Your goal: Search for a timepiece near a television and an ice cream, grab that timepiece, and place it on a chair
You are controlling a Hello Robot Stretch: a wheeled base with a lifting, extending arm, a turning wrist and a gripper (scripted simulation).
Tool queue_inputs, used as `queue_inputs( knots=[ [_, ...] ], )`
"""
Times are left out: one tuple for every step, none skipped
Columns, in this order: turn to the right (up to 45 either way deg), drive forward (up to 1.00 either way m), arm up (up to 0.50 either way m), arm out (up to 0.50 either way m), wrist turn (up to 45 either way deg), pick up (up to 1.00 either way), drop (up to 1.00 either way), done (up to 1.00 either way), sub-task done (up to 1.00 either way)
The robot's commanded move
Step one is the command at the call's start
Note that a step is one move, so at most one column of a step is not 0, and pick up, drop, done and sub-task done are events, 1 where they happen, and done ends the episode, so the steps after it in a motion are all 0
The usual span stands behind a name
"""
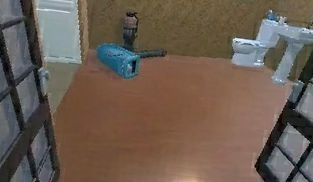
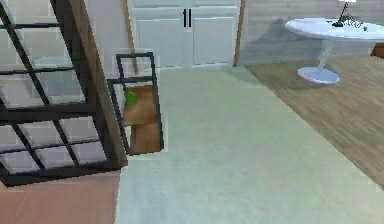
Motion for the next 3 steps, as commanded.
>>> queue_inputs(
  knots=[
    [-9.0, 0.00, 0.00, 0.00, 0.0, 0.00, 0.00, 0.00, 0.00],
    [0.0, 1.00, 0.00, 0.00, 0.0, 0.00, 0.00, 0.00, 0.00],
    [-3.0, 0.00, 0.00, 0.00, 0.0, 0.00, 0.00, 0.00, 0.00]
  ],
)
